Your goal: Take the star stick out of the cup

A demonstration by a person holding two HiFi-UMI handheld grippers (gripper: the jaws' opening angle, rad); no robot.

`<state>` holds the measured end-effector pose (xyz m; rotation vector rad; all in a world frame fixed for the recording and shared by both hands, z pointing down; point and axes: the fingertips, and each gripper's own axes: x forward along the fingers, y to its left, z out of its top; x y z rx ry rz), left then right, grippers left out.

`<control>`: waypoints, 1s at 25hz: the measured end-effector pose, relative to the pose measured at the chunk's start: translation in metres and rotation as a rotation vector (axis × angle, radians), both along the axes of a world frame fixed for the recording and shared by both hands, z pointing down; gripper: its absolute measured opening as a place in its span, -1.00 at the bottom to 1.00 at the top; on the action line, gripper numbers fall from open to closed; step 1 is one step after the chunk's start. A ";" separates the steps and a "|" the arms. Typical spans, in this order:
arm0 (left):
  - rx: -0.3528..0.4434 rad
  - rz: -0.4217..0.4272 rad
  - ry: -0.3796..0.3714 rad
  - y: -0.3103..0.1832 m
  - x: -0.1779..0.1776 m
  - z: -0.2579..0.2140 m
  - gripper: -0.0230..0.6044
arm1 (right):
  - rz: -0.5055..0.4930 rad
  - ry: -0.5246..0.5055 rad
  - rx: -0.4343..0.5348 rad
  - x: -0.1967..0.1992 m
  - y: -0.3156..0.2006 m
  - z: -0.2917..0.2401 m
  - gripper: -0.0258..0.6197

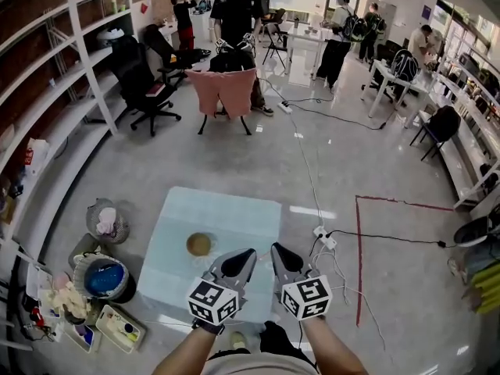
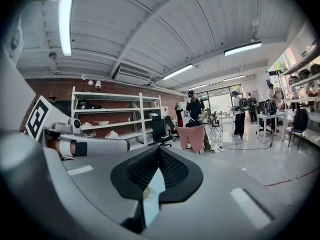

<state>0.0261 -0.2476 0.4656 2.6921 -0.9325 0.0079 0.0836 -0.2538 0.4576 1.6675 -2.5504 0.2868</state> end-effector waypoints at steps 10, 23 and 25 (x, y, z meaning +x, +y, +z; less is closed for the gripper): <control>0.065 0.008 0.043 0.019 -0.013 -0.042 -0.91 | 0.033 -0.050 0.060 -0.007 0.023 -0.037 -0.88; 0.099 -0.010 0.068 0.040 -0.031 -0.075 -0.91 | 0.034 -0.077 0.103 -0.014 0.049 -0.069 -0.88; 0.104 -0.012 0.064 0.043 -0.034 -0.077 -0.91 | 0.037 -0.077 0.103 -0.015 0.053 -0.071 -0.89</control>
